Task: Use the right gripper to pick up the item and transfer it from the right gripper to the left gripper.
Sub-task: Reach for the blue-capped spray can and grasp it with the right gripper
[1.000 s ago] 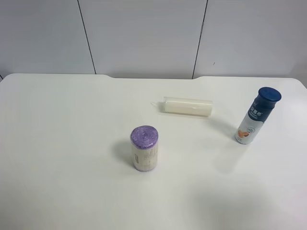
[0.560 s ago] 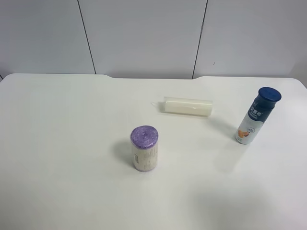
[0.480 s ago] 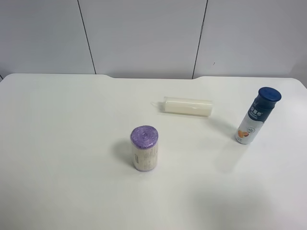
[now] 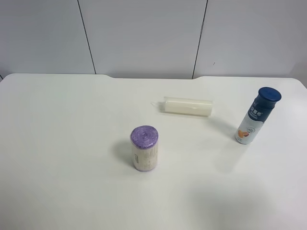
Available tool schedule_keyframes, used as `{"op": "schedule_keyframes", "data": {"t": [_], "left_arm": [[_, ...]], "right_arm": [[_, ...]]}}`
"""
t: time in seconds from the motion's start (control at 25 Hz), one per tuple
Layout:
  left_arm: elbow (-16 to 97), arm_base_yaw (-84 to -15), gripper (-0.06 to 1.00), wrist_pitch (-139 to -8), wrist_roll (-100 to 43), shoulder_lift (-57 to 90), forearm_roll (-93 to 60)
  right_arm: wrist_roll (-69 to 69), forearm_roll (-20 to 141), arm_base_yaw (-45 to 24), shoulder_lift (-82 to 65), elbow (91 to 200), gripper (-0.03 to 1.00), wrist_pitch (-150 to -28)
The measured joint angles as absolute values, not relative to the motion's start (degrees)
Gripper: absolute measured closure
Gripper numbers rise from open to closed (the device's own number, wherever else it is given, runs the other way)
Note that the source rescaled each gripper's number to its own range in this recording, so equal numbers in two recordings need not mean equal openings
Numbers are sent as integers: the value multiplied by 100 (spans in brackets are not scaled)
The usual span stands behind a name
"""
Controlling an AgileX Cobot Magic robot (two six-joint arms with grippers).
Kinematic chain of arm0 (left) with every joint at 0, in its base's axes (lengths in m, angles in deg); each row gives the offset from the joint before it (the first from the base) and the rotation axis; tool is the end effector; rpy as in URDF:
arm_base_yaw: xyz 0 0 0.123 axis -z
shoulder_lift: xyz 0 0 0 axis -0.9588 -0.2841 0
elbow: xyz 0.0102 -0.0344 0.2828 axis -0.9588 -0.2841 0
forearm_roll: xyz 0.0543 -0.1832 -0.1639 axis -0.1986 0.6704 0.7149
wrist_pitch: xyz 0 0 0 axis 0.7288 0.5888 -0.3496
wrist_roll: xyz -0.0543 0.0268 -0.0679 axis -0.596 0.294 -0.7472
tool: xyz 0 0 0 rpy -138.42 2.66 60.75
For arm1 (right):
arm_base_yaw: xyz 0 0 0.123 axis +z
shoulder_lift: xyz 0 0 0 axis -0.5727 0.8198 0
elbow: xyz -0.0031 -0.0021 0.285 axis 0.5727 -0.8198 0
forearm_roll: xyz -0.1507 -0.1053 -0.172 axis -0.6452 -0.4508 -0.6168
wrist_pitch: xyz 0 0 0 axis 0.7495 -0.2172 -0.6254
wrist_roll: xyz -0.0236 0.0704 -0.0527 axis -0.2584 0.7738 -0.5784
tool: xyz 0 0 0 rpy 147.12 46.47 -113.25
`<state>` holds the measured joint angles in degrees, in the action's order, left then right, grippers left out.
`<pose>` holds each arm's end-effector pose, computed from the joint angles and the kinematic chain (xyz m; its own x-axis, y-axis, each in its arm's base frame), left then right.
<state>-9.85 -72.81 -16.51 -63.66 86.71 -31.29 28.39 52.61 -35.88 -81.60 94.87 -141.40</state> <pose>0.0018 0.0017 0.2788 -0.4942 -0.0075 -0.8693 -0.0118 0.9999 -0.0020 -0.0072 0.0002 0.2800 -0.4487 0.1053 -0.8875 0.0606 0.9943 0.0873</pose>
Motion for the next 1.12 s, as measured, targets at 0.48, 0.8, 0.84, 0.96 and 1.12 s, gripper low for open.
{"op": "schedule_keyframes", "data": {"t": [0.48,0.8,0.84,0.96,1.12], "left_arm": [[-985,-7281,-6,-1651,-6366,8671,-3129],[-985,-7281,-6,-1651,-6366,8671,-3129],[-985,-7281,-6,-1651,-6366,8671,-3129],[-985,-7281,-6,-1651,-6366,8671,-3129],[-985,-7281,-6,-1651,-6366,8671,-3129]], "right_arm": [[2928,5356,-3588,-8063,9609,-3,-13859],[2795,5302,-3588,-5801,11150,-3,-13974],[2742,5302,-3588,-5417,11392,-3,-14033],[2603,5302,-3588,-4274,12018,-3,-14249],[2472,5307,-3588,-2923,12594,-3,-14458]]}}
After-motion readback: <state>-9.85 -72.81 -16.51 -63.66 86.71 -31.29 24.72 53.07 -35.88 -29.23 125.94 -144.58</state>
